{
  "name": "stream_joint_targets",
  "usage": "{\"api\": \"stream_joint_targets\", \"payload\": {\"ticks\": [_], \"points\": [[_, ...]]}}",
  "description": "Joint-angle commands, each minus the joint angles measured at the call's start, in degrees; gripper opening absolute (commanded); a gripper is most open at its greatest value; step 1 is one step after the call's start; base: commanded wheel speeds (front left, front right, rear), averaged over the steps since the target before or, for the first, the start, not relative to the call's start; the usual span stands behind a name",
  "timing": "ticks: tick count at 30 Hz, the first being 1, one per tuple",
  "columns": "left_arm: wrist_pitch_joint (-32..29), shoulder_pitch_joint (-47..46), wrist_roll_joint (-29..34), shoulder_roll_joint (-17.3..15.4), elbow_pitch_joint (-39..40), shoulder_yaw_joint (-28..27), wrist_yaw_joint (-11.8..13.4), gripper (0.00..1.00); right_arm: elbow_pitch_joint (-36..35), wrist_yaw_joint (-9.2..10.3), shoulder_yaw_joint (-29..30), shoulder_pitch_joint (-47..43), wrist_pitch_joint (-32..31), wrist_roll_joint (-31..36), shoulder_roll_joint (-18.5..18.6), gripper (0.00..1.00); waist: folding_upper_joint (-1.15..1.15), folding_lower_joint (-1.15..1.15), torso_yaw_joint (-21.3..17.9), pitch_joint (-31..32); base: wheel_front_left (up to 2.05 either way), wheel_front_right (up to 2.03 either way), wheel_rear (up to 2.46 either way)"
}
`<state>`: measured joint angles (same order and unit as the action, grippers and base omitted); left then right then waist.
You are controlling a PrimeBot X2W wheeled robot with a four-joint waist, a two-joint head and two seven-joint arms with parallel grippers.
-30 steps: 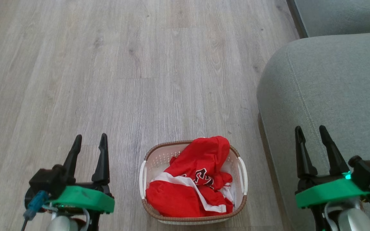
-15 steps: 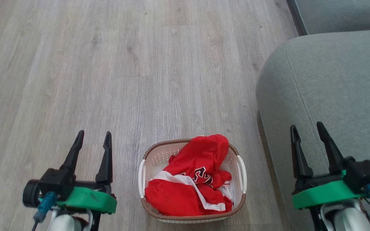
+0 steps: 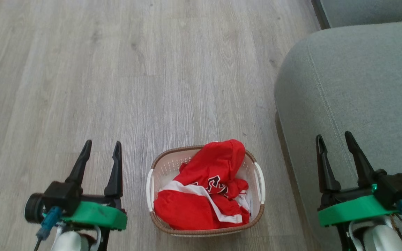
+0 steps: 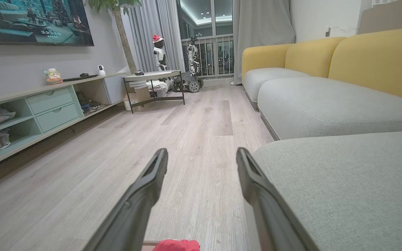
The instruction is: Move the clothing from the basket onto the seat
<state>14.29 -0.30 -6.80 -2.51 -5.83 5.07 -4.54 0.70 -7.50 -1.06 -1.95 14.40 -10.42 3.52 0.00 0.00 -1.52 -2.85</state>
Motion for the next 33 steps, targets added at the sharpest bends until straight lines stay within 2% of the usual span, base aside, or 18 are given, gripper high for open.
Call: {"api": "stream_joint_targets", "payload": {"ticks": [1, 16, 33], "points": [[0.7, -3.5, -0.3, -0.6, 1.8, -1.4, 0.0, 1.0, -2.3, 0.01, -1.3, 2.2, 0.6, -0.2, 0.2, 1.0, 0.0, 0.0, -0.5, -1.1, 0.0, 0.0, 0.0], [0.7, -9.0, -0.7, -0.6, -1.1, 0.3, -1.0, 1.0, -3.9, 0.01, -0.8, 6.7, 0.6, -0.9, -0.1, 1.0, 0.0, 0.0, -2.7, -10.1, 0.0, 0.0, 0.0], [0.4, -21.3, -1.8, -2.0, -19.1, 5.5, -2.5, 1.0, -6.4, 0.01, -0.4, 14.3, 0.6, -1.1, -0.3, 1.0, 0.0, 0.0, -7.2, -21.6, 0.0, 0.0, 0.0]]}}
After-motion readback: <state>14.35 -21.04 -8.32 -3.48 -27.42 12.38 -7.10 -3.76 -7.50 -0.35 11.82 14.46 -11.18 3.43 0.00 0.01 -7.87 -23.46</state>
